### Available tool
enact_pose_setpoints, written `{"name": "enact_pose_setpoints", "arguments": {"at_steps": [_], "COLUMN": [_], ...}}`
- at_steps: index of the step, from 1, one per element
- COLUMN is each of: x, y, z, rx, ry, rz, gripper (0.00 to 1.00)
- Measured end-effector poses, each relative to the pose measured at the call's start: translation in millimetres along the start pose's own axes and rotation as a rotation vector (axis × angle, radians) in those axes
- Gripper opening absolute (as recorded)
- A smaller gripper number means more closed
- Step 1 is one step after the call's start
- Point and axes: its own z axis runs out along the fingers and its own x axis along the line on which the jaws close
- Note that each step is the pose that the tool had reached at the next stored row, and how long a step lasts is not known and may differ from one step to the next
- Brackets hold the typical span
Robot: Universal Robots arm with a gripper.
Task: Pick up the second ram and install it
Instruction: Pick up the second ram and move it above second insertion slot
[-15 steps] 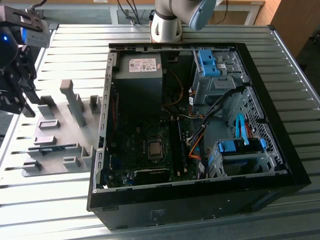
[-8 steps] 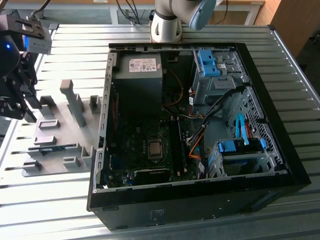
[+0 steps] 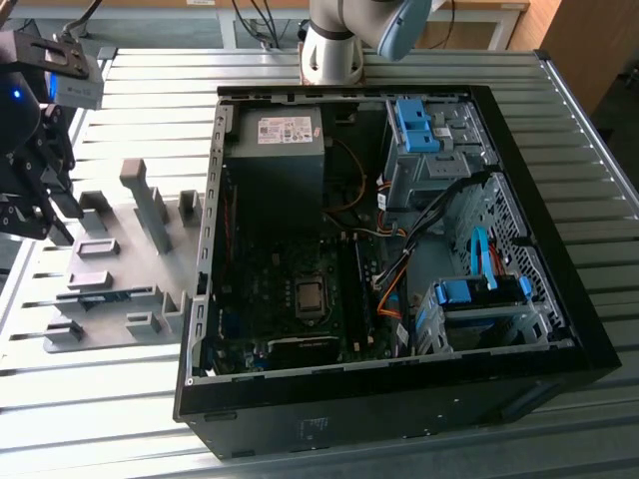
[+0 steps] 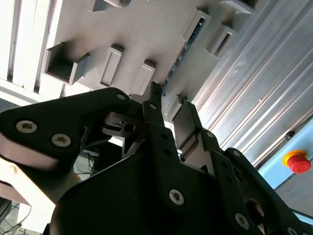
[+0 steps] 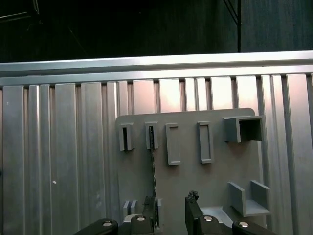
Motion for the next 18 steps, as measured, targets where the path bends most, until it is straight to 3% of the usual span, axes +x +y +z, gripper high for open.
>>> {"name": "enact_pose_setpoints", "arguments": {"at_steps": [7, 8, 11, 18], "x": [0.2, 0.7, 2.4, 10.6], "y": [0.0, -0.1, -0.2, -0.7], "z": [0.3, 0.8, 2.6, 11.0], "rx": [0.0002, 0.0000, -0.0010, -0.0012], "ry": [-0.0003, -0.0019, -0.0160, -0.0201], "rz": [0.000, 0.000, -0.001, -0.001], "gripper": [0.38, 0.38, 0.38, 0.38]}}
